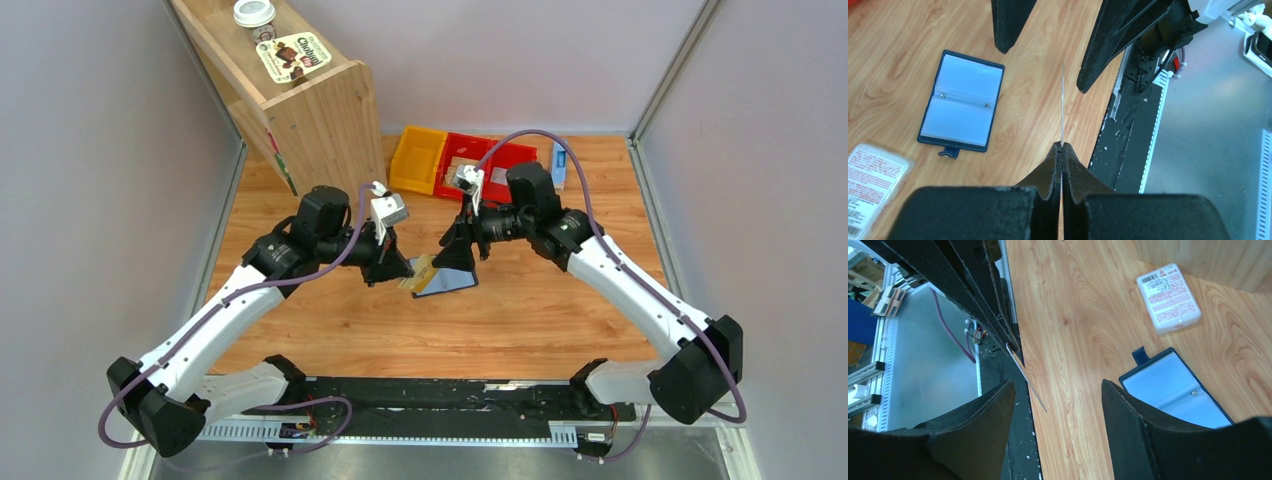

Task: Take the credit cards out of the card holder
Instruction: Place the credit card in the storage box.

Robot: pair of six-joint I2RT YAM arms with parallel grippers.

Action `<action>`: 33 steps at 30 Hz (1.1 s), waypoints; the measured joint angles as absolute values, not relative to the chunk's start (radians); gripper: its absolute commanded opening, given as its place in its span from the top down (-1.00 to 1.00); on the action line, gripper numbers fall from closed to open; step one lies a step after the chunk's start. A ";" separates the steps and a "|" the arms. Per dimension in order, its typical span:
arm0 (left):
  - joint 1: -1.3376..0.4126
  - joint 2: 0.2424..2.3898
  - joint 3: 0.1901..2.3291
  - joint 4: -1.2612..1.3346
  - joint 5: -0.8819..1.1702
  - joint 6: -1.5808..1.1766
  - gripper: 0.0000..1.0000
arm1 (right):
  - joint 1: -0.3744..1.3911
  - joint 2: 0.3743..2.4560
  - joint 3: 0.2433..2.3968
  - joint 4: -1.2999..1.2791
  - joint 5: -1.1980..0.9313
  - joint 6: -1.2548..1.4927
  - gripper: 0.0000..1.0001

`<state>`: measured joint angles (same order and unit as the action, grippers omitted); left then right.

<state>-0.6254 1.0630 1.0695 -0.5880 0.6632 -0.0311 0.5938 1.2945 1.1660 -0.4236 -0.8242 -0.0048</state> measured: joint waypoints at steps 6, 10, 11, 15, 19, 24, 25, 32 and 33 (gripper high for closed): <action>-0.625 1.081 1.090 -0.604 0.699 -0.008 1.00 | 0.608 1.313 1.189 -0.430 -0.895 -0.018 0.21; -0.625 1.099 1.105 -0.617 0.703 0.001 1.00 | 0.624 1.338 1.212 -0.447 -0.959 -0.034 0.75; -0.625 1.103 1.108 -0.618 0.703 0.003 1.00 | 0.629 1.349 1.222 -0.458 -0.976 -0.038 0.98; -0.625 1.105 1.110 -0.630 0.690 0.007 0.93 | 0.636 1.388 1.253 -0.488 -1.011 -0.058 1.00; -0.628 1.094 1.110 -0.629 0.607 0.000 0.31 | 0.628 1.406 1.264 -0.488 -0.996 -0.050 1.00; -0.625 1.011 1.103 -0.615 0.384 -0.032 -0.20 | 0.554 1.447 1.279 -0.461 -0.896 0.048 1.00; -0.624 0.981 1.092 -0.601 0.335 -0.045 -0.27 | 0.531 1.461 1.286 -0.452 -0.859 0.078 1.00; -0.624 0.684 0.924 -0.523 -0.022 -0.125 -0.59 | 0.374 1.619 1.387 -0.408 -0.464 0.310 1.00; -0.624 0.649 0.898 -0.521 -0.069 -0.135 -0.59 | 0.360 1.647 1.405 -0.399 -0.416 0.337 1.00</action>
